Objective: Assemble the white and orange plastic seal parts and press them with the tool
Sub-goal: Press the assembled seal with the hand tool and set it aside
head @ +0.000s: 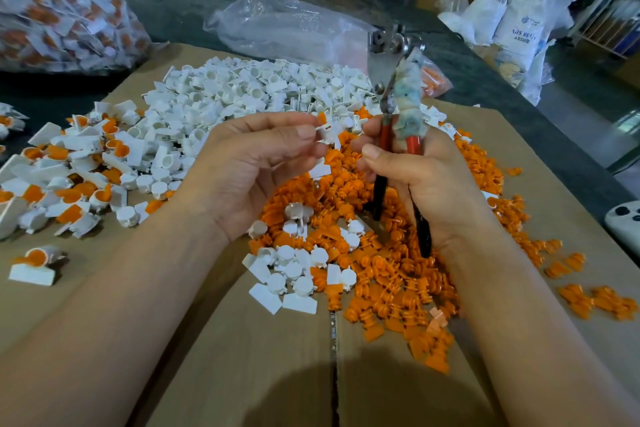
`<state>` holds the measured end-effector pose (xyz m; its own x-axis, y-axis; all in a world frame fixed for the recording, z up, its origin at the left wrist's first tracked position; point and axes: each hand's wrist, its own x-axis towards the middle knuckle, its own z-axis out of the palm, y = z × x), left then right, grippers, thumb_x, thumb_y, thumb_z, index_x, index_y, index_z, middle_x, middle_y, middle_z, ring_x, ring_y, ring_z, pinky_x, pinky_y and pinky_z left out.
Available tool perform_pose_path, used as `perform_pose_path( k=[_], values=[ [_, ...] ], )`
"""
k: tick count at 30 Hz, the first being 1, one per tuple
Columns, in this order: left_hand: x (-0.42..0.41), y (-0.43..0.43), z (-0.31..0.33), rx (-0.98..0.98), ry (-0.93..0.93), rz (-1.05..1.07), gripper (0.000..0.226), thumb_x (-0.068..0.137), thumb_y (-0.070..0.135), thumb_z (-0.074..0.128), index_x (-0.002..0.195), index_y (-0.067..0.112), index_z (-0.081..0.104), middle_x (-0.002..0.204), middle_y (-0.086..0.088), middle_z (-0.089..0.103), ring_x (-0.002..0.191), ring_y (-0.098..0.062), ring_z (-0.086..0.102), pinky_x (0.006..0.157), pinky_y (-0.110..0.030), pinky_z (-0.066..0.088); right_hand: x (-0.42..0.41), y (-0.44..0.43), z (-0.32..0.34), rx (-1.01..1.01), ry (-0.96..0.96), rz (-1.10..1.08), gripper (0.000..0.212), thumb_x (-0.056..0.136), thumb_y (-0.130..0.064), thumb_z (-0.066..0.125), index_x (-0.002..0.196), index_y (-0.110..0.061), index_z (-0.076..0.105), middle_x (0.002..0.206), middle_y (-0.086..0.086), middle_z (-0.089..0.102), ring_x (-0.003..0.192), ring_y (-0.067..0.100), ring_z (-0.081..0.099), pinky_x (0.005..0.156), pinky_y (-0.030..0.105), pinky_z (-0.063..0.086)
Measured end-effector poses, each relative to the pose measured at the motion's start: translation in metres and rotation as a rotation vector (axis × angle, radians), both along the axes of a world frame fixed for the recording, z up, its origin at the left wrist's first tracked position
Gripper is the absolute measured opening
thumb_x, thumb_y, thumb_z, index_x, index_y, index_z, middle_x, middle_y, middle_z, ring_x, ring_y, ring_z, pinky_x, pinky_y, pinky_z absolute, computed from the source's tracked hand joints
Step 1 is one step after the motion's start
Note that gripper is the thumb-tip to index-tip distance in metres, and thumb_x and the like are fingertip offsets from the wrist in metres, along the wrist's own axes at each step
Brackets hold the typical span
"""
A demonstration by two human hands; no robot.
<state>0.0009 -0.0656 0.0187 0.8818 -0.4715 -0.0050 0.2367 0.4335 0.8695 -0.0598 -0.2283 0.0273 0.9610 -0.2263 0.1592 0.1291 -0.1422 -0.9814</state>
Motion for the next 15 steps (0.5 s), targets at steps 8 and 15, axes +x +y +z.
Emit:
perform_pose_path(
  k=[8,15],
  values=[
    [0.0012,0.0012,0.0016,-0.026,0.016,0.024,0.015,0.055,0.006,0.067,0.067,0.013,0.074,0.068,-0.005,0.071,0.059,-0.012,0.068,0.047,-0.015,0.051,-0.0008,-0.0013,0.0006,-0.008,0.004,0.011,0.020,0.070,-0.011,0.065,0.087,-0.018,0.059,0.077,-0.006,0.065,0.071,0.008,0.061,0.065,0.019,0.050],
    [0.0034,0.0018,0.0015,-0.060,0.049,0.099,0.025,0.056,0.004,0.066,0.081,0.009,0.068,0.070,-0.002,0.071,0.063,-0.012,0.069,0.050,-0.014,0.051,-0.0009,-0.0003,0.0003,-0.028,0.019,0.000,0.023,0.064,-0.019,0.062,0.087,-0.019,0.059,0.075,-0.006,0.066,0.070,0.007,0.061,0.066,0.021,0.050]
  ],
)
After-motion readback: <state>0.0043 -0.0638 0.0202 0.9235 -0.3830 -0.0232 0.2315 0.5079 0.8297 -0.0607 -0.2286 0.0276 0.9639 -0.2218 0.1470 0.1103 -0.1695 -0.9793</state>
